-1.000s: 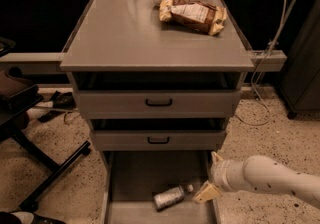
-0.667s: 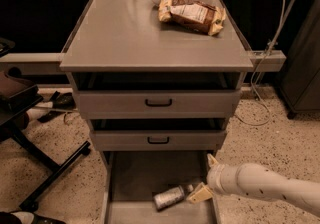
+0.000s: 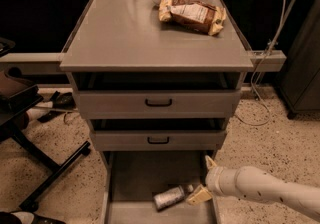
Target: Pick blue plastic bottle from bottom drawer and place on counter
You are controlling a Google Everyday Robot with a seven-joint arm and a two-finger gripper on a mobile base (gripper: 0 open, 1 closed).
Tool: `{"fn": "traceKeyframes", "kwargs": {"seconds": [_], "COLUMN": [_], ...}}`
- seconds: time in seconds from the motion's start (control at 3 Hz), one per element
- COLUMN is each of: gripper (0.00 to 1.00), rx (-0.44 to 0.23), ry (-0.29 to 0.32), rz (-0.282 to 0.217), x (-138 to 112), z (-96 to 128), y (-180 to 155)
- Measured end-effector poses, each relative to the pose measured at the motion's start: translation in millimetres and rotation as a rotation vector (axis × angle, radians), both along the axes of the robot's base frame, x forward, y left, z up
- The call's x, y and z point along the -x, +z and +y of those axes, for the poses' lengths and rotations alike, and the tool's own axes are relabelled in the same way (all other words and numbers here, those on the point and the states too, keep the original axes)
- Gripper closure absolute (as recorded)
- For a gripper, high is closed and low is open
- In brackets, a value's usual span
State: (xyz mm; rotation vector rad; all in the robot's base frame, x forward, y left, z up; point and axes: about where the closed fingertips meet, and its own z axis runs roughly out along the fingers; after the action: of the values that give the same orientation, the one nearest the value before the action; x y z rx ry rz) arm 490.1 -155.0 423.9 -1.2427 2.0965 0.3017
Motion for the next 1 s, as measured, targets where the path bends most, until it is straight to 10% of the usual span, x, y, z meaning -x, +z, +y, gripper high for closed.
{"fn": "traceKeyframes", "kwargs": {"seconds": [1.0], "gripper": [0.00], "rx": [-0.091], "ry": [-0.158], "rz": [0.021], "x": [-32.4], "z": [18.9], "y": [-161.8]}}
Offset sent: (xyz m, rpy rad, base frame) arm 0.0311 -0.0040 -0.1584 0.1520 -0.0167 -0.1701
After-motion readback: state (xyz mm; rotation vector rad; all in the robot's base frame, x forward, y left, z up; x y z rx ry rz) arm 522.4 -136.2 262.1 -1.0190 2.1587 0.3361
